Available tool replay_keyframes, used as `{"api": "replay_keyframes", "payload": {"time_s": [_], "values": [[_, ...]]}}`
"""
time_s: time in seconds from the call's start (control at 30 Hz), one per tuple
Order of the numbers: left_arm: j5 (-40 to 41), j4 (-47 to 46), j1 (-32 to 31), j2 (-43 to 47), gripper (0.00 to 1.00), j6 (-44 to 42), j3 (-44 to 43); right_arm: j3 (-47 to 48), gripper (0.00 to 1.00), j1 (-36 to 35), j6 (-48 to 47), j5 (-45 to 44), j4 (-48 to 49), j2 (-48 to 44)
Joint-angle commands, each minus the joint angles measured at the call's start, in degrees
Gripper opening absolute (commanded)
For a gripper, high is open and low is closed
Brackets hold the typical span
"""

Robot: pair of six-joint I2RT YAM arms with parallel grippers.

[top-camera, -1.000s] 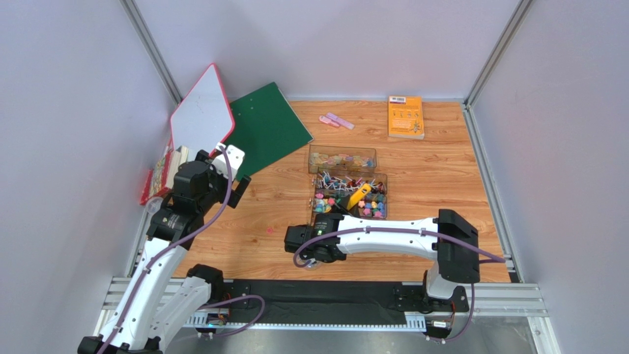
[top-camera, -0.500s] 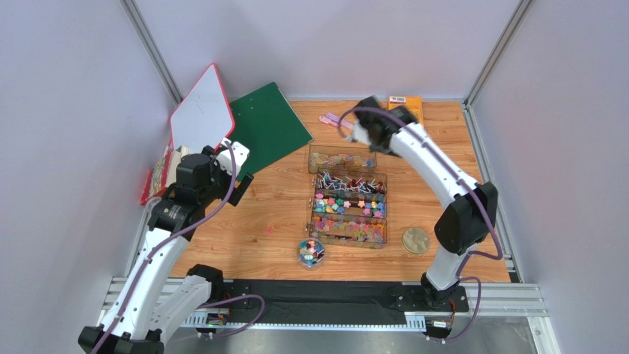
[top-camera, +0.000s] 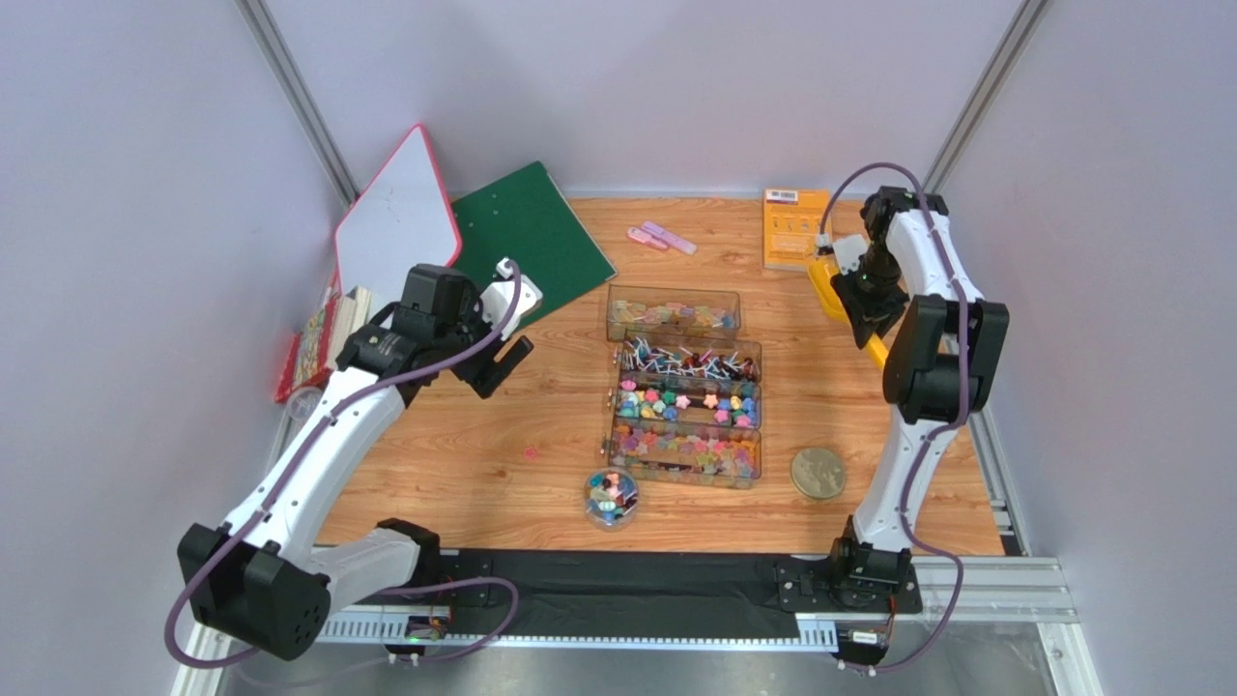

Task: Pack the candies
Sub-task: Place the spatula at the center of the board.

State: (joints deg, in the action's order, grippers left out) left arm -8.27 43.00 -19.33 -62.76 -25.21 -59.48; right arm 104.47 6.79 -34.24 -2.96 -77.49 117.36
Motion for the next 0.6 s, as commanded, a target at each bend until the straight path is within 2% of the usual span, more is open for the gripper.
{"api": "replay_keyframes", "payload": {"time_s": [0.0,0.1,0.23,0.33,0.37,0.53,0.57], "values": [[-2.1,2.35,-0.44,-4.11,0.81,-1.07,-4.32,7.94,0.0,3.49,5.14,8.41,-11.98,6.9],[0.09,0.95,-0.62,-7.63,0.87,0.59,-6.08,10.31,0.0,5.43,5.67,9.11,-11.89,11.13],[4.58,-1.43,-1.49,-12.2,0.89,1.92,-6.43,11.29,0.01,6.92,5.94,7.62,-10.93,14.65],[4.76,-1.96,-2.99,-14.66,0.89,1.48,-7.22,11.81,0.13,7.19,5.33,7.1,-10.14,15.18],[4.41,-1.96,-3.51,-15.28,0.89,1.31,-7.57,11.73,0.22,7.19,5.15,7.01,-9.87,15.09],[3.97,-1.43,-10.01,-17.83,0.86,-1.68,-10.47,10.94,0.37,7.19,4.88,7.97,-8.82,10.45],[3.71,-1.26,-12.29,-17.92,0.84,-2.47,-11.0,10.5,0.44,7.19,4.97,8.23,-8.73,9.48]]}}
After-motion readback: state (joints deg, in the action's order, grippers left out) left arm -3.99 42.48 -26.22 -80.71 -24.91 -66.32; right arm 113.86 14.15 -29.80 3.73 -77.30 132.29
